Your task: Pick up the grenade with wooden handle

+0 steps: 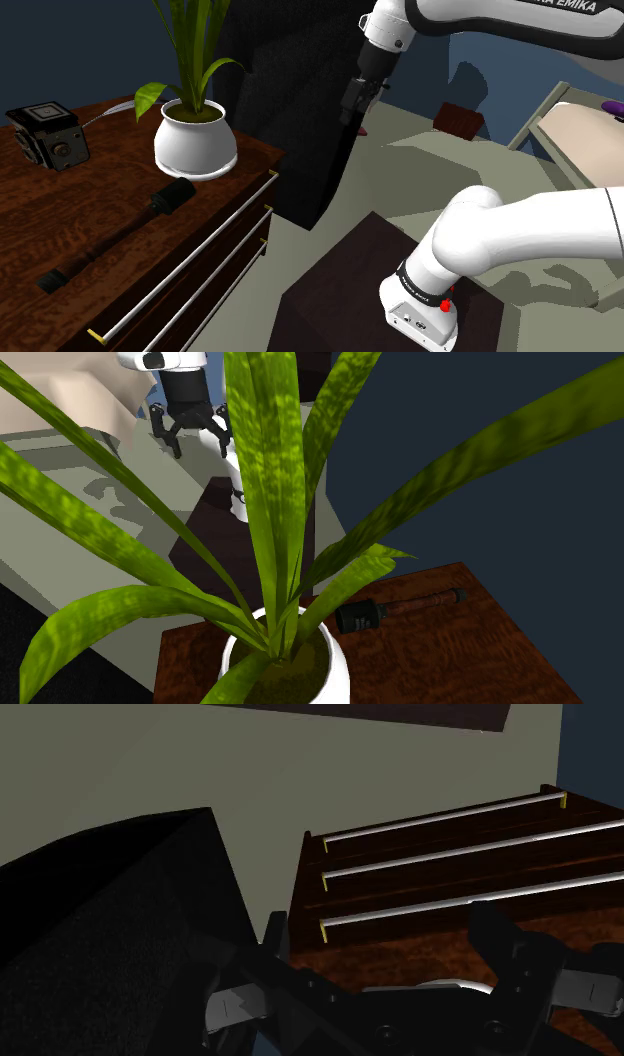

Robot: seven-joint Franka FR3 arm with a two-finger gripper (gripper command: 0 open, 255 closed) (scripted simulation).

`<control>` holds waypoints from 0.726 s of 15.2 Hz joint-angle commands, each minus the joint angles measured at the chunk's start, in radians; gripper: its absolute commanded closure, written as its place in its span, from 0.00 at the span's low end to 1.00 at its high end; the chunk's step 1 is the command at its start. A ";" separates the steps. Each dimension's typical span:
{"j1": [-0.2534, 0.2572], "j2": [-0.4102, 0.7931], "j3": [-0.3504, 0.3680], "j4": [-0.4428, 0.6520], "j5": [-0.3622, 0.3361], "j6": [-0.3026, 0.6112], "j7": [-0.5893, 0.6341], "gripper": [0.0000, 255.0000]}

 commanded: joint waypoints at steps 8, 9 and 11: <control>-0.004 -0.052 0.200 -0.107 0.135 0.072 0.351 0.00; -0.005 -0.050 0.231 -0.114 0.156 0.085 0.401 0.00; -0.009 -0.038 0.295 -0.122 0.195 0.113 0.503 0.00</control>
